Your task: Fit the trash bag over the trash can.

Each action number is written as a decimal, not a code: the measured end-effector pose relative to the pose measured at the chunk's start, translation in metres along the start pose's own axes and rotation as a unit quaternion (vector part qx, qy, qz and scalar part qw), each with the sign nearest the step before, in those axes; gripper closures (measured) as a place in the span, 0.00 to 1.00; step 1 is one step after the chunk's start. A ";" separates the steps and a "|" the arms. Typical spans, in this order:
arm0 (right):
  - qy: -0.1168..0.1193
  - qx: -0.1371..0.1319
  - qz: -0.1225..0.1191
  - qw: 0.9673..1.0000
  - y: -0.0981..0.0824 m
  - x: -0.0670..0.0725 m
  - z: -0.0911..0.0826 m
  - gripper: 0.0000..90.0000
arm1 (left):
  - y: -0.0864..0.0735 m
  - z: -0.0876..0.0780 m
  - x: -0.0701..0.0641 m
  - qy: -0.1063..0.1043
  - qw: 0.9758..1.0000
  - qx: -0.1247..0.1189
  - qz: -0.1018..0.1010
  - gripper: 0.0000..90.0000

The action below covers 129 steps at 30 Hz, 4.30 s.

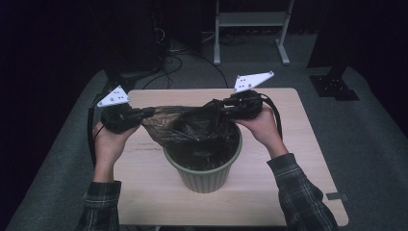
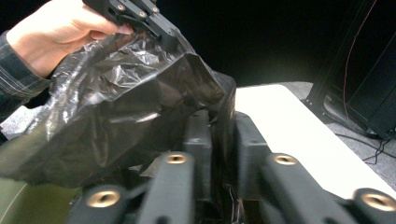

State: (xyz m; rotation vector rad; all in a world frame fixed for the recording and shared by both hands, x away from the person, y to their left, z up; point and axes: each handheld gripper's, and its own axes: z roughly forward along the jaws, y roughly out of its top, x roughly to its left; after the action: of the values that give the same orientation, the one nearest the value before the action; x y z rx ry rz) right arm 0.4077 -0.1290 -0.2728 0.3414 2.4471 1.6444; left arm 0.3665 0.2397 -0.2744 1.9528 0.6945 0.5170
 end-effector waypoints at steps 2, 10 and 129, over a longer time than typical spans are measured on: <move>-0.004 -0.014 0.004 1.000 -0.002 -0.001 -0.008 0.92 | -0.001 0.001 0.002 0.004 1.000 0.002 -0.006 1.00; 0.010 -0.025 0.014 1.000 -0.011 0.004 -0.044 1.00 | -0.010 0.001 0.007 0.014 1.000 0.006 -0.026 1.00; -0.170 0.123 0.130 0.969 -0.124 -0.041 0.000 0.75 | -0.062 0.100 0.014 -0.005 0.994 0.104 -0.020 1.00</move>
State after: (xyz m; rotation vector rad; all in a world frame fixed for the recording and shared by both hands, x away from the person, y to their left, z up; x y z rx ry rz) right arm 0.4352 -0.1855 -0.3874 0.9324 2.4131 1.2301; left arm 0.4226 0.2067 -0.3737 2.1287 0.8068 0.4246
